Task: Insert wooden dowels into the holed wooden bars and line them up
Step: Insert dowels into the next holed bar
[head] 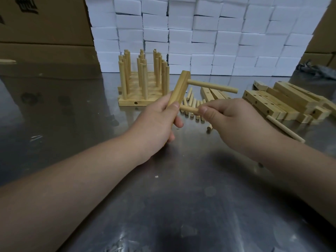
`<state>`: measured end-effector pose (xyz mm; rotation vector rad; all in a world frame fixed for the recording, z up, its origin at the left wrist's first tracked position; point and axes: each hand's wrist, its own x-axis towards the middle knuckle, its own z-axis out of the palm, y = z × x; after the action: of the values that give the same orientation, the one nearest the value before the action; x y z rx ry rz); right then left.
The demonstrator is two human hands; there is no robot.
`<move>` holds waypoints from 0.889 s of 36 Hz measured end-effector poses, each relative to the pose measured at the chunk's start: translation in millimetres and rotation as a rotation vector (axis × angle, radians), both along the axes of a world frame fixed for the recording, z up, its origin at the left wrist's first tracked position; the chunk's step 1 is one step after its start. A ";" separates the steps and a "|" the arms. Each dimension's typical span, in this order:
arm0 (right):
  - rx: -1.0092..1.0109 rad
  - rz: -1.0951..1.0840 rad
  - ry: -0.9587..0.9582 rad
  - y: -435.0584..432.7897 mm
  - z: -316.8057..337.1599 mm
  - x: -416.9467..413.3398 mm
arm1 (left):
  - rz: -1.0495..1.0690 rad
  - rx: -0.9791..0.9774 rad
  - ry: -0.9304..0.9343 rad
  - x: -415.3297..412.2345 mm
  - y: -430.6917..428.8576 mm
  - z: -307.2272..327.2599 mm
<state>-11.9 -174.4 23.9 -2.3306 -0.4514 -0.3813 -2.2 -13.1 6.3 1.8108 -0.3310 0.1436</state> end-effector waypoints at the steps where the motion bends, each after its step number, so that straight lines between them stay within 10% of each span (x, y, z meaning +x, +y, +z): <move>1: 0.052 -0.008 0.033 0.0 -0.7 0.6 | 0.002 0.012 -0.010 -0.2 0.4 0.2; 21: 0.469 -0.041 0.236 -8.2 1.4 10.1 | 0.116 -0.279 0.192 9.7 2.5 0.9; 32: -0.567 -0.243 0.207 -16.7 -8.5 28.9 | 0.166 -0.521 0.303 15.2 4.0 0.5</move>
<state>17.1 -191.1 15.4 -2.9534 -0.1865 -0.1254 13.0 -9.1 6.8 1.3136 0.0722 0.0607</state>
